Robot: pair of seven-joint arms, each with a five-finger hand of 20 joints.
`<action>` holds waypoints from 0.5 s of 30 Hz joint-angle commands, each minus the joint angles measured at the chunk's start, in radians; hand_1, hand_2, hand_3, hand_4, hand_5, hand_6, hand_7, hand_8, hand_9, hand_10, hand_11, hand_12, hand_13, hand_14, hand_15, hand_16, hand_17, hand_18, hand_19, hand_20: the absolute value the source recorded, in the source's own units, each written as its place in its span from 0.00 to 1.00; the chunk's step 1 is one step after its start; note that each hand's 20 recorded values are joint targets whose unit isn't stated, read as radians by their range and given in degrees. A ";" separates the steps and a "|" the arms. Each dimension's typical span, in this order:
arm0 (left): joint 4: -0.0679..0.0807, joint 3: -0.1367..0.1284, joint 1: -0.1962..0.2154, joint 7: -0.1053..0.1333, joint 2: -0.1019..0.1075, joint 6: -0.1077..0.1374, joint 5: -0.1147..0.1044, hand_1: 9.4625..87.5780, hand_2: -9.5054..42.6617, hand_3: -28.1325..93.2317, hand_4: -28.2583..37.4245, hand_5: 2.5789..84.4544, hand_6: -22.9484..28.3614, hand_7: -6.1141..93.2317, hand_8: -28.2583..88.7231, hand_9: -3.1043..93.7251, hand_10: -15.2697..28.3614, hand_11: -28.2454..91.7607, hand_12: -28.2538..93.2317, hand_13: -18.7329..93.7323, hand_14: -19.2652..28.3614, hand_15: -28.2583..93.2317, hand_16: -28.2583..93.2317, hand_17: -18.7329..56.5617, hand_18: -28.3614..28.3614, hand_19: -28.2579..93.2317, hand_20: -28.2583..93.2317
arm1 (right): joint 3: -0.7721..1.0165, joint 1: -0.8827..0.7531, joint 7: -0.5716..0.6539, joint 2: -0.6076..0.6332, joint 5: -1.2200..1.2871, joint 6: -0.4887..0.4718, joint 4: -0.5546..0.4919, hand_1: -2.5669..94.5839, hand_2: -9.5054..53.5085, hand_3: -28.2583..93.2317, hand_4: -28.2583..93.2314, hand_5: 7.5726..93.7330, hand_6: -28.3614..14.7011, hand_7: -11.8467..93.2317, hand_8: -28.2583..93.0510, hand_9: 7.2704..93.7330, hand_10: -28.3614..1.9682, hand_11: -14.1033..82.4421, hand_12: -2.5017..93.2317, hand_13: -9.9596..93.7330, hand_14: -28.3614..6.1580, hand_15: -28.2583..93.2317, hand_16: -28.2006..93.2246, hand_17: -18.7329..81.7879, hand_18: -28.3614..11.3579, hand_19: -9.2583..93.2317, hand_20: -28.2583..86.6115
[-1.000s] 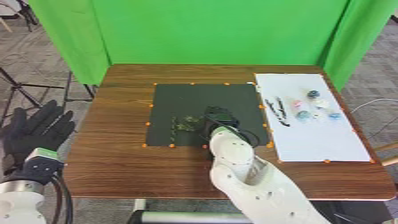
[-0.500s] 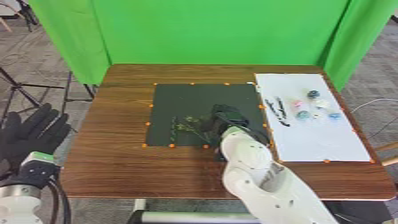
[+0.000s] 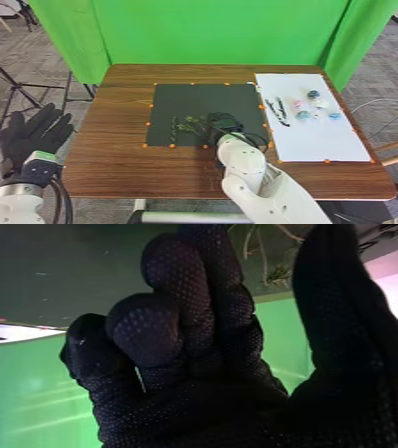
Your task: Arrange flowers
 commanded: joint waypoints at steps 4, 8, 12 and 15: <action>0.004 0.000 0.006 -0.008 -0.009 -0.019 0.003 0.22 0.37 0.83 0.00 0.46 0.62 0.25 0.16 0.37 0.73 0.45 0.32 0.36 0.76 0.58 0.16 0.17 0.74 0.48 0.30 | -0.040 -0.038 -0.042 -0.002 -0.011 -0.003 0.035 0.46 0.00 0.78 0.00 0.81 0.61 0.50 0.34 0.87 0.47 0.63 0.41 0.84 0.45 0.80 0.54 0.68 0.07 1.00 0.63; 0.005 0.002 0.005 -0.004 -0.009 -0.017 0.001 0.22 0.37 0.83 0.00 0.46 0.63 0.25 0.16 0.36 0.73 0.45 0.32 0.36 0.76 0.58 0.16 0.17 0.74 0.48 0.30 | -0.051 -0.046 -0.065 -0.005 -0.018 0.020 0.033 0.50 0.00 0.78 0.01 0.83 0.62 0.51 0.40 0.89 0.50 0.64 0.41 0.86 0.45 0.80 0.55 0.69 0.07 1.00 0.64; 0.009 0.005 0.002 -0.012 -0.009 -0.021 0.003 0.22 0.37 0.83 0.00 0.46 0.63 0.25 0.16 0.37 0.73 0.45 0.32 0.36 0.77 0.58 0.16 0.17 0.74 0.48 0.31 | -0.051 -0.049 -0.064 -0.010 -0.018 0.019 0.032 0.53 0.00 0.80 0.01 0.85 0.63 0.52 0.42 0.90 0.51 0.63 0.42 0.86 0.44 0.80 0.55 0.69 0.07 1.00 0.64; 0.009 0.003 0.000 -0.018 -0.013 -0.018 0.004 0.22 0.37 0.83 0.00 0.46 0.63 0.25 0.16 0.36 0.73 0.45 0.32 0.36 0.77 0.58 0.15 0.17 0.74 0.48 0.31 | -0.053 -0.048 -0.055 -0.014 -0.023 0.020 0.035 0.53 0.00 0.80 0.02 0.85 0.63 0.51 0.42 0.91 0.51 0.63 0.42 0.87 0.45 0.80 0.55 0.70 0.07 1.00 0.64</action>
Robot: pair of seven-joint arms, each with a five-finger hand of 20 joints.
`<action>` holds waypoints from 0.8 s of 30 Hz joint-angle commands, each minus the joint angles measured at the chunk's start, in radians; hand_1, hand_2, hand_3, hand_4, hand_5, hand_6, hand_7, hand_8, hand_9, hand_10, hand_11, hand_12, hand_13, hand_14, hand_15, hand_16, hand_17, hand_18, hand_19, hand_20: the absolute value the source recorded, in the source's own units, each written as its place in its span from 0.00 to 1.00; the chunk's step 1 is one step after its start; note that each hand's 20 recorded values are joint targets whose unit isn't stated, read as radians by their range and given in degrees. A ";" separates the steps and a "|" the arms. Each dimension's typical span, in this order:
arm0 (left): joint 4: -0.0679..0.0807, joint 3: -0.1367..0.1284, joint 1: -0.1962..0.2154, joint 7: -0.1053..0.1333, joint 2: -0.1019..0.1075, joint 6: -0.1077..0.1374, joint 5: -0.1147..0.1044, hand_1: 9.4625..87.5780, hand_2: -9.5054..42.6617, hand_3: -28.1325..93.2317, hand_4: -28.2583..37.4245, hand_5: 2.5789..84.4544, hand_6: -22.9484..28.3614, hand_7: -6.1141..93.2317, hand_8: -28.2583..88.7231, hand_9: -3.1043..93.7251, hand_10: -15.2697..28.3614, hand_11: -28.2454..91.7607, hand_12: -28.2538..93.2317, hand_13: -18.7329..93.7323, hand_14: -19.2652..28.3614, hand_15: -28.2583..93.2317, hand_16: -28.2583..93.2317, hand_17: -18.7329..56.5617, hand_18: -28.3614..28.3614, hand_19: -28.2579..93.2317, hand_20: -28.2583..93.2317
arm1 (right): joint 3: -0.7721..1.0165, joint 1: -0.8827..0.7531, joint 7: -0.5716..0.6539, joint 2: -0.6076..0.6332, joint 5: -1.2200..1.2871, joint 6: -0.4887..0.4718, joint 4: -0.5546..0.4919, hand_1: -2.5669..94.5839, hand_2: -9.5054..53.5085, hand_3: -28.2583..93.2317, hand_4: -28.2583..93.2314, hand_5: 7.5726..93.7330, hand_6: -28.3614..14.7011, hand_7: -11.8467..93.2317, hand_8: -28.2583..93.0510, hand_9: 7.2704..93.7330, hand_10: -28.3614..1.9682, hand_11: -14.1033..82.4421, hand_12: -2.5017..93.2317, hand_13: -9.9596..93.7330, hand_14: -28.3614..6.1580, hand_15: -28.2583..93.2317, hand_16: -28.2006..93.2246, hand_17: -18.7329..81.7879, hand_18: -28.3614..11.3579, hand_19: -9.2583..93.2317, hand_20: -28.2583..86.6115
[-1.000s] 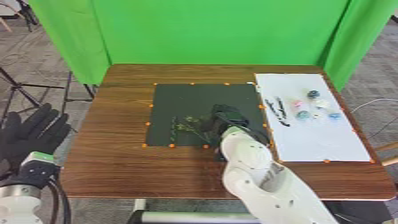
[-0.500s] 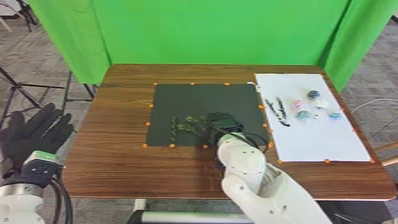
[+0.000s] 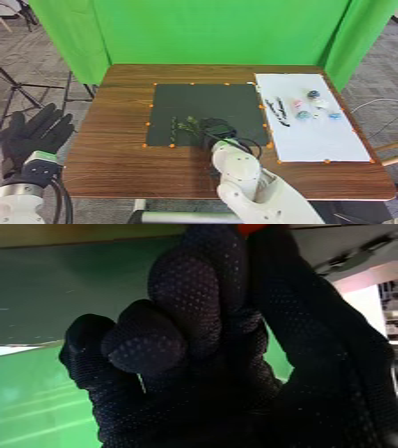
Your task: Arrange flowers
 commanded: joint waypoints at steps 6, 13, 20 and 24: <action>0.003 -0.001 0.007 -0.019 -0.015 -0.010 0.005 0.22 0.38 0.83 0.00 0.46 0.63 0.25 0.16 0.37 0.74 0.45 0.32 0.36 0.77 0.58 0.15 0.17 0.74 0.48 0.31 | -0.008 -0.035 0.037 -0.008 0.002 -0.049 0.005 0.51 0.00 0.81 0.03 0.85 0.63 0.51 0.42 0.91 0.51 0.63 0.42 0.87 0.45 0.80 0.55 0.70 0.06 1.00 0.64; 0.003 -0.019 0.012 -0.018 -0.019 -0.014 0.004 0.22 0.38 0.83 0.00 0.46 0.63 0.25 0.16 0.37 0.74 0.45 0.32 0.36 0.77 0.58 0.15 0.17 0.75 0.48 0.30 | 0.011 -0.023 0.082 0.027 0.059 -0.046 -0.038 0.34 0.00 0.78 0.06 0.82 0.58 0.53 0.17 0.88 0.46 0.61 0.41 0.85 0.45 0.79 0.55 0.69 0.06 1.00 0.63; 0.001 -0.020 0.018 -0.007 -0.017 -0.019 0.004 0.22 0.37 0.83 0.00 0.46 0.62 0.25 0.16 0.36 0.73 0.45 0.32 0.36 0.76 0.57 0.15 0.17 0.74 0.48 0.30 | 0.102 -0.068 0.101 0.090 0.055 0.020 -0.138 0.29 0.00 0.75 0.07 0.82 0.56 0.44 0.17 0.86 0.43 0.57 0.39 0.84 0.46 0.77 0.54 0.68 0.06 1.00 0.61; -0.004 -0.023 0.026 0.004 -0.012 -0.022 0.001 0.22 0.37 0.83 0.00 0.45 0.62 0.25 0.16 0.36 0.72 0.45 0.32 0.36 0.75 0.57 0.15 0.17 0.74 0.48 0.30 | 0.219 -0.077 0.138 0.157 0.096 0.074 -0.166 0.28 0.00 0.75 0.07 0.80 0.53 0.39 0.17 0.85 0.39 0.50 0.34 0.83 0.47 0.74 0.53 0.68 0.07 1.00 0.60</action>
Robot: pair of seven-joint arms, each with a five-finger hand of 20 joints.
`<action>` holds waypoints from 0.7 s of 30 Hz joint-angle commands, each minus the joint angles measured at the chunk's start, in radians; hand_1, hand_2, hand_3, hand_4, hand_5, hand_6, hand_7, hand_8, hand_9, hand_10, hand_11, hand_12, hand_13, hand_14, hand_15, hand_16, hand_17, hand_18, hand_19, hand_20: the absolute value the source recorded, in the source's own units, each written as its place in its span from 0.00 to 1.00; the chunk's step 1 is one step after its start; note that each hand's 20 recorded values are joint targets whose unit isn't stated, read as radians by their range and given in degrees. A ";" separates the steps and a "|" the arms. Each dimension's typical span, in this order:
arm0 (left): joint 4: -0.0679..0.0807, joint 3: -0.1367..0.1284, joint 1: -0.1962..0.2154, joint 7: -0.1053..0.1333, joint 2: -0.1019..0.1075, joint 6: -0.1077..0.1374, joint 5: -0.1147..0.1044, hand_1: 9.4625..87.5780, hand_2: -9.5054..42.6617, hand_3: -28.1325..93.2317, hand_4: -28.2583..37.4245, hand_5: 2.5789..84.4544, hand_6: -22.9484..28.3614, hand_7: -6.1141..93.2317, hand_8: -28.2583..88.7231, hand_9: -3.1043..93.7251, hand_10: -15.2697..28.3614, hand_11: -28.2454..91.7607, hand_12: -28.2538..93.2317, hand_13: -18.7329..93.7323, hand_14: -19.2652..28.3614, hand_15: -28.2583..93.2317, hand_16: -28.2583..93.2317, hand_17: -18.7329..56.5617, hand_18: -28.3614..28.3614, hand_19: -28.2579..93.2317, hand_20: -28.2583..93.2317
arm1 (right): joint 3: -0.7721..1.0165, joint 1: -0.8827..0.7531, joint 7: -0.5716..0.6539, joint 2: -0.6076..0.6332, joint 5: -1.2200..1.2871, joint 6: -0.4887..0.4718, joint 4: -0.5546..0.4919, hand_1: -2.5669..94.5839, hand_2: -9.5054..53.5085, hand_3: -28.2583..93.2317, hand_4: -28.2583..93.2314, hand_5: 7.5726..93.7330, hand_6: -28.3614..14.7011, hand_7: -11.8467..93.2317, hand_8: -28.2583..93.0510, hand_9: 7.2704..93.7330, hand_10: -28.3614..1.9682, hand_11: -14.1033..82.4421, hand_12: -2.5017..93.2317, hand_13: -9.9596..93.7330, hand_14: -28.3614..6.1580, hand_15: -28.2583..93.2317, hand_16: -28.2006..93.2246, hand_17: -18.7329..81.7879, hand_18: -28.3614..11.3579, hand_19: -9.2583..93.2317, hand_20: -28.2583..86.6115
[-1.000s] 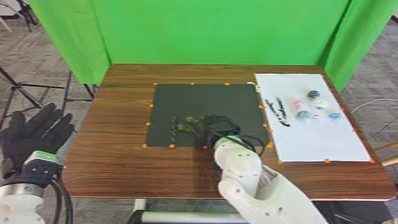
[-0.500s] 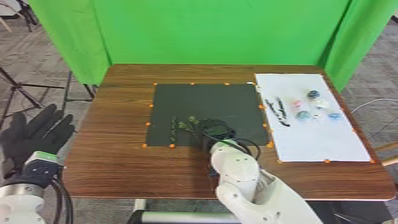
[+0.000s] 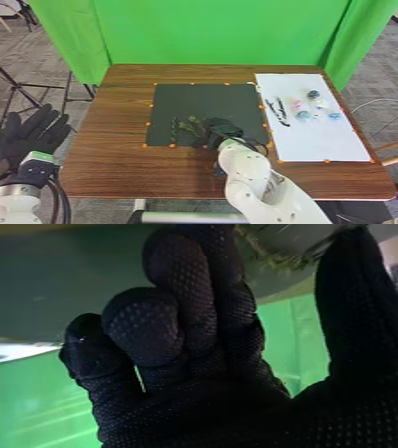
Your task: Arrange flowers
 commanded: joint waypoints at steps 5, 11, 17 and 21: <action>-0.018 -0.010 0.041 0.032 0.009 -0.018 -0.006 0.22 0.38 0.83 0.00 0.45 0.62 0.25 0.16 0.36 0.71 0.45 0.32 0.36 0.74 0.57 0.15 0.17 0.74 0.48 0.30 | 0.274 -0.030 0.096 0.224 0.019 0.186 -0.065 0.29 0.00 0.77 0.07 0.77 0.52 0.38 0.18 0.83 0.37 0.49 0.33 0.81 0.45 0.72 0.51 0.66 0.08 1.00 0.60; -0.017 0.007 0.045 0.060 0.014 -0.009 -0.026 0.22 0.38 0.83 0.00 0.45 0.61 0.25 0.16 0.36 0.71 0.45 0.32 0.36 0.74 0.57 0.16 0.18 0.74 0.48 0.30 | 0.262 0.096 0.101 0.263 0.065 0.237 0.116 0.30 0.00 0.78 0.06 0.73 0.49 0.34 0.17 0.79 0.34 0.49 0.32 0.79 0.45 0.73 0.50 0.66 0.09 1.00 0.61; -0.014 0.010 0.031 0.054 0.015 -0.005 -0.022 0.21 0.38 0.83 0.00 0.45 0.61 0.26 0.16 0.36 0.70 0.45 0.32 0.37 0.74 0.57 0.16 0.18 0.74 0.48 0.30 | 0.143 0.245 0.087 0.297 0.101 0.174 0.261 0.31 0.00 0.79 0.04 0.70 0.48 0.32 0.17 0.77 0.35 0.51 0.33 0.78 0.44 0.74 0.50 0.65 0.09 1.00 0.62; -0.015 0.014 0.031 0.059 0.016 -0.005 -0.020 0.21 0.38 0.83 0.00 0.45 0.61 0.26 0.15 0.36 0.70 0.45 0.32 0.37 0.73 0.57 0.16 0.18 0.74 0.48 0.30 | 0.087 0.299 0.083 0.306 0.116 0.154 0.311 0.31 0.00 0.79 0.03 0.70 0.47 0.30 0.16 0.78 0.36 0.52 0.33 0.78 0.44 0.75 0.51 0.65 0.09 1.00 0.62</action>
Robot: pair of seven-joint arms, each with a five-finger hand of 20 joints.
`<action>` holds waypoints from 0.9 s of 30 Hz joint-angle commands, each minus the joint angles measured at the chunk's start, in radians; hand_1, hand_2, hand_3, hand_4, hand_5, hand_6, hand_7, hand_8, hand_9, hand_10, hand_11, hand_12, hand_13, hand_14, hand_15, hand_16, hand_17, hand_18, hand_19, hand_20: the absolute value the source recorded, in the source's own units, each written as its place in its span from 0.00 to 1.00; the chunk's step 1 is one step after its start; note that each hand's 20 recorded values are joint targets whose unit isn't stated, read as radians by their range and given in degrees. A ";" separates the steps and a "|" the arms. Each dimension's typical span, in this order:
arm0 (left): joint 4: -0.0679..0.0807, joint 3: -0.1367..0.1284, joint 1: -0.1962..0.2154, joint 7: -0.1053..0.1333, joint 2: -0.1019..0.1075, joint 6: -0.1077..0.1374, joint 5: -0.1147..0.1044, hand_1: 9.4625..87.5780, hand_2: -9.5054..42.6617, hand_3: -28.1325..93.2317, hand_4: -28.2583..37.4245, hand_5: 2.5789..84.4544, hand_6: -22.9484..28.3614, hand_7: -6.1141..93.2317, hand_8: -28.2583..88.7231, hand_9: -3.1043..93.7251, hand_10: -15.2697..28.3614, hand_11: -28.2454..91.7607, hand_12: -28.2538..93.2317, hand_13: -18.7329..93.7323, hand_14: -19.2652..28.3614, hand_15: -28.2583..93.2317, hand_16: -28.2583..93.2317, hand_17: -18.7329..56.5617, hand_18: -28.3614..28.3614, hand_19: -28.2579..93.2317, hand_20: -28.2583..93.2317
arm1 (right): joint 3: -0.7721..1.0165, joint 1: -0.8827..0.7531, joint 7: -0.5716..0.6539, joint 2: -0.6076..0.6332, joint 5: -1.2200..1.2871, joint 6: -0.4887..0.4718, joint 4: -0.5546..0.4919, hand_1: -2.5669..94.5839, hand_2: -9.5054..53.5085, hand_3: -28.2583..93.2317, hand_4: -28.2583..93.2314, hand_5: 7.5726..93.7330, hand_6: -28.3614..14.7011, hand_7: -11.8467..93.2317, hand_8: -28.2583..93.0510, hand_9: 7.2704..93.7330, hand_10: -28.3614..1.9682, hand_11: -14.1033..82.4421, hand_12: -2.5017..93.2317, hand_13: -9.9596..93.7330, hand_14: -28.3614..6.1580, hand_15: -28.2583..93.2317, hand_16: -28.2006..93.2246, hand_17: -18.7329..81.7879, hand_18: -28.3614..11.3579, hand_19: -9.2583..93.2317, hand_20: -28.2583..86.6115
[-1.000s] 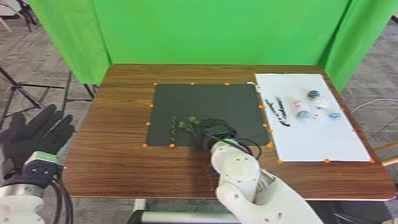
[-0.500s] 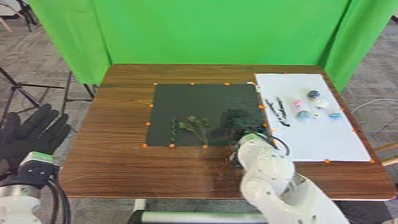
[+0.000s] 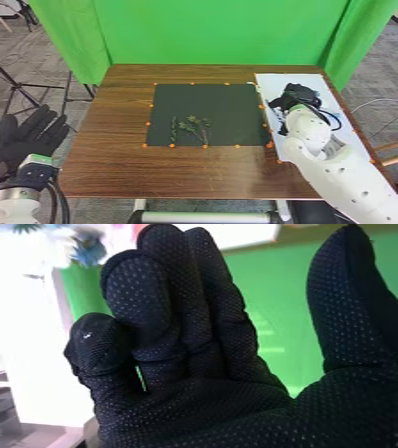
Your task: Arrange flowers
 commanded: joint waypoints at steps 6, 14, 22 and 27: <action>-0.004 0.011 -0.004 0.004 0.002 0.000 0.000 0.21 0.38 0.83 0.00 0.45 0.61 0.26 0.15 0.36 0.70 0.45 0.32 0.37 0.73 0.57 0.16 0.18 0.74 0.48 0.30 | -0.120 0.150 0.001 0.021 0.041 -0.135 0.110 0.31 0.00 0.78 0.01 0.71 0.46 0.28 0.16 0.79 0.36 0.52 0.33 0.78 0.44 0.76 0.51 0.65 0.08 1.00 0.62; -0.010 0.008 0.006 0.002 -0.006 0.005 -0.001 0.21 0.38 0.83 0.00 0.45 0.61 0.26 0.15 0.36 0.70 0.45 0.31 0.37 0.73 0.56 0.16 0.18 0.74 0.48 0.30 | -0.179 0.145 -0.028 0.021 0.039 -0.223 0.125 0.35 0.00 0.79 0.00 0.72 0.49 0.28 0.17 0.79 0.38 0.53 0.34 0.78 0.44 0.76 0.52 0.64 0.08 1.00 0.62; -0.014 0.004 0.004 0.011 -0.005 0.010 0.006 0.22 0.38 0.83 0.00 0.45 0.60 0.26 0.15 0.37 0.70 0.45 0.31 0.37 0.73 0.57 0.16 0.18 0.74 0.48 0.30 | -0.240 0.143 -0.031 0.015 0.017 -0.220 0.150 0.41 0.00 0.81 0.00 0.75 0.54 0.34 0.16 0.81 0.42 0.57 0.36 0.80 0.47 0.77 0.53 0.65 0.09 1.00 0.61; -0.012 0.008 0.001 0.006 -0.008 0.010 0.005 0.22 0.38 0.83 0.00 0.45 0.60 0.26 0.15 0.37 0.70 0.46 0.31 0.37 0.73 0.57 0.16 0.18 0.74 0.48 0.30 | -0.226 0.113 -0.029 0.016 0.031 -0.185 0.161 0.56 0.00 0.78 0.00 0.79 0.59 0.41 0.38 0.86 0.53 0.50 0.49 0.83 0.49 0.77 0.53 0.67 0.10 1.00 0.62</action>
